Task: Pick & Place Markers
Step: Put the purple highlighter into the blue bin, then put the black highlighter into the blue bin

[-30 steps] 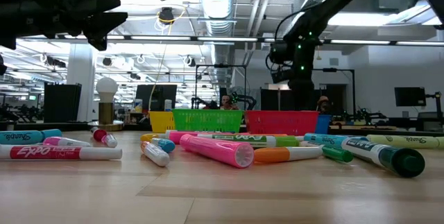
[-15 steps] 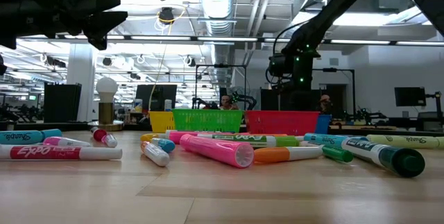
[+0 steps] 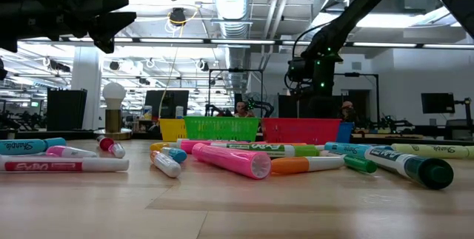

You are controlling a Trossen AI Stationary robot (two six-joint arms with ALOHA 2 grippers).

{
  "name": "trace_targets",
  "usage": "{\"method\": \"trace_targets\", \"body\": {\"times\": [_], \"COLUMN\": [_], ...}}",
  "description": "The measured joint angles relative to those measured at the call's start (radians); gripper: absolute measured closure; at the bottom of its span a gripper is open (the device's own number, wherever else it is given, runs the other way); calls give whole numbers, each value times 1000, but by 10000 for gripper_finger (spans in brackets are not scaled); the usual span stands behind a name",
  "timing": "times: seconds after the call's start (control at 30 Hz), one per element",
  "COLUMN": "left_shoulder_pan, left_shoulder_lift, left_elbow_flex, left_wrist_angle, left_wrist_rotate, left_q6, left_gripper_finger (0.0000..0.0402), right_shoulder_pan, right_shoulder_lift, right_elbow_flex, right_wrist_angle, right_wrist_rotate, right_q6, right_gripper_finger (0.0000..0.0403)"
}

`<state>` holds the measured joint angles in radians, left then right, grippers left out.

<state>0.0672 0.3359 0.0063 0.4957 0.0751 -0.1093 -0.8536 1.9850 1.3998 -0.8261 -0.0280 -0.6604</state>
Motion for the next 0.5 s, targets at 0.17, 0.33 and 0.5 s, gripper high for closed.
{"method": "trace_targets", "body": {"times": [0.17,0.33,0.5], "left_shoulder_pan": [0,0,0], "left_shoulder_lift": [0,0,0], "left_elbow_flex": [0,0,0], "left_wrist_angle": [0,0,0], "left_wrist_rotate": [0,0,0], "left_q6": [0,0,0], "left_gripper_finger": [234,234,234], "right_shoulder_pan": [0,0,14], "right_shoulder_lift": [0,0,-1], "right_elbow_flex": [0,0,0], "right_wrist_angle": [-2,-3,-5], "right_wrist_rotate": [0,1,35], "right_q6": [5,5,53], "right_gripper_finger": [331,302,291]}}
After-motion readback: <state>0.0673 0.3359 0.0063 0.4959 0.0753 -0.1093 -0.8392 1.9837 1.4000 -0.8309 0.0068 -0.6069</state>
